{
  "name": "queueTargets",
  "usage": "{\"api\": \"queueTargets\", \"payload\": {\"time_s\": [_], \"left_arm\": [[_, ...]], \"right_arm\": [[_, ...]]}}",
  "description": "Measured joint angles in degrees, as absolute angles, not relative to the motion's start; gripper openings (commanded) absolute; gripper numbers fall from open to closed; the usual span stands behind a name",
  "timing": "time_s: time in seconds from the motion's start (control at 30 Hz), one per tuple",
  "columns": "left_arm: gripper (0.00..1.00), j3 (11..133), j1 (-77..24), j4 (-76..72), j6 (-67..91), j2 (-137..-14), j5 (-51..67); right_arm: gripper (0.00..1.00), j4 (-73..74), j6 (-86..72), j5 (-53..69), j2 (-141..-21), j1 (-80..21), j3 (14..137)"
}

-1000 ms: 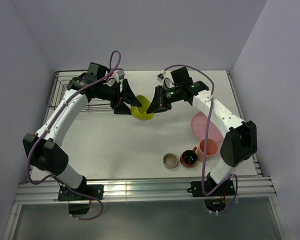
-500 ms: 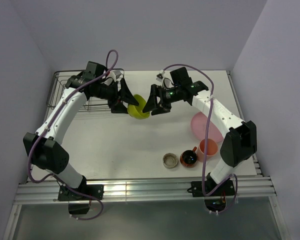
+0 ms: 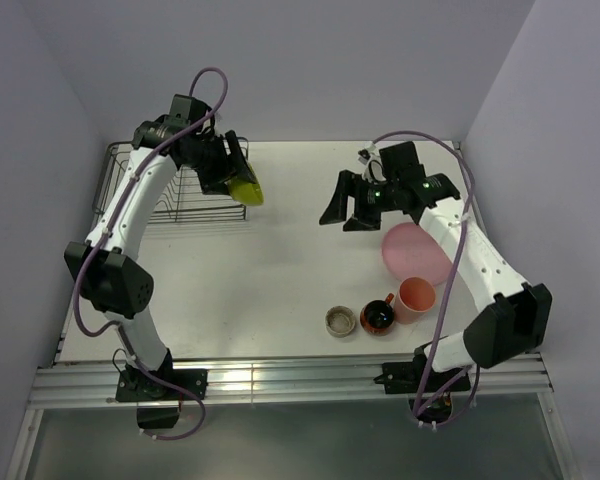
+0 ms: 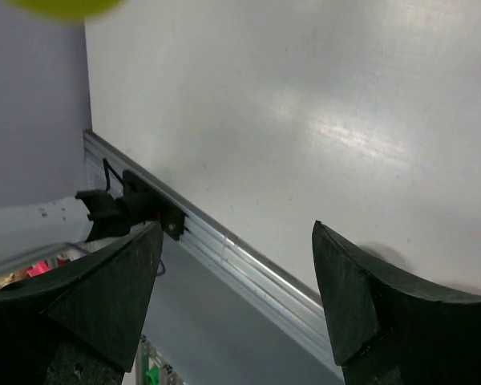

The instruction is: Load the mixed dishes into the dish rack

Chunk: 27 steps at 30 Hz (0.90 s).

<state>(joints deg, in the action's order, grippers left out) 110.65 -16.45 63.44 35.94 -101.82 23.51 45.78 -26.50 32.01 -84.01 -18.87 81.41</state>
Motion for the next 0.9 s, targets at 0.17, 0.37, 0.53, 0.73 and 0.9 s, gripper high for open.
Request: {"api": "queueTargets", "payload": {"time_s": [0.17, 0.37, 0.53, 0.73, 0.9], "left_arm": [[0.00, 117.93, -16.03, 64.47, 33.69, -107.28, 8.88], [0.00, 122.21, -15.62, 63.24, 30.02, -111.42, -8.25], [0.00, 122.61, -15.62, 60.34, 25.47, -115.26, -19.90], [0.00, 122.83, -15.59, 54.96, 17.50, -122.34, -30.83], [0.00, 125.69, -15.59, 50.98, 11.44, -128.25, -35.92]], "right_arm": [[0.82, 46.98, -26.48, 32.27, -76.86, -19.18, 73.28], [0.82, 49.47, -25.98, 32.08, -74.78, -19.25, 65.98], [0.82, 50.76, -25.61, 32.18, -72.93, -19.25, 64.18], [0.82, 50.65, -25.41, 32.40, -70.91, -19.25, 61.98], [0.82, 50.74, -25.28, 32.47, -70.17, -19.25, 59.96]]}}
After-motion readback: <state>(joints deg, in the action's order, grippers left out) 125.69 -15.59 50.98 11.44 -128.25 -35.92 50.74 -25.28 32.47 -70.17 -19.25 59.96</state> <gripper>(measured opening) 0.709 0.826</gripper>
